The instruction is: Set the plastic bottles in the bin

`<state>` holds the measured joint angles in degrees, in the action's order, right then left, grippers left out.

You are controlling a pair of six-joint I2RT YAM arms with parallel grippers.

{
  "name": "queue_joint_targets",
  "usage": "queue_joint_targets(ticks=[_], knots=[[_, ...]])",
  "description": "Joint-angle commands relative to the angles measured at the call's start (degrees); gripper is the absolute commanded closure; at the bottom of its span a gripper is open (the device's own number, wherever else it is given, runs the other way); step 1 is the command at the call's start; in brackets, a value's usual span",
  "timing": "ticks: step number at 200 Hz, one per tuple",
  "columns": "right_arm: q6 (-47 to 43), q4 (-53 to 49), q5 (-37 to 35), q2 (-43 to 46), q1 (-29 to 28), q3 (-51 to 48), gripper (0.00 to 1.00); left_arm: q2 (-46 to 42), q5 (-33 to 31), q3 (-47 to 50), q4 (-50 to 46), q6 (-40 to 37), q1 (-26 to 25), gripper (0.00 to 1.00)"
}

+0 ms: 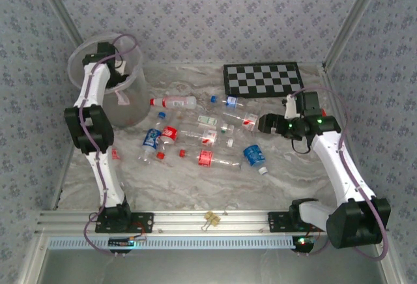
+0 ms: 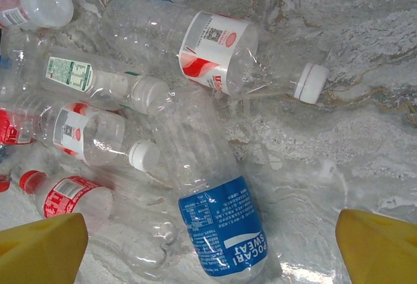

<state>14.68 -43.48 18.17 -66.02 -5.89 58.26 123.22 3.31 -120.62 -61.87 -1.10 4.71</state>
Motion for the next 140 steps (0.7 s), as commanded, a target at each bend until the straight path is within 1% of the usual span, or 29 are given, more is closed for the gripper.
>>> queue_joint_targets(ticks=[1, 37, 55, 69, 94, 117, 140], knots=[[-1.89, -1.58, -0.31, -0.31, -0.64, -2.03, 0.00, -5.80, -0.67, -5.50, -3.44, -0.59, -0.44, 0.00], [0.23, -2.76, -2.08, -3.56, -4.66, -4.55, 0.00, -9.88, -1.42, -10.46, -5.99, -1.35, -1.34, 0.00], [0.73, -1.56, -2.46, -5.86, -8.31, -6.16, 0.07, -11.71, -1.94, -12.30, -7.44, -1.53, -2.01, 0.00], [1.09, -0.93, -3.63, -7.61, -10.88, -6.96, 0.11, -13.98, -1.79, -11.91, -7.91, -1.04, -2.77, 0.00], [1.71, 0.94, -5.28, -10.10, -13.18, -8.31, 0.13, -20.02, -0.95, -7.05, -5.89, 0.91, -4.45, 0.00], [2.49, 2.94, -5.87, -12.80, -14.01, -9.54, 0.12, -27.33, 0.39, 0.55, -1.17, 4.07, -5.59, 0.00], [3.07, 4.66, -4.77, -15.04, -13.86, -10.44, 0.11, -35.62, 1.26, 9.22, 3.78, 6.72, -7.60, 0.00]])
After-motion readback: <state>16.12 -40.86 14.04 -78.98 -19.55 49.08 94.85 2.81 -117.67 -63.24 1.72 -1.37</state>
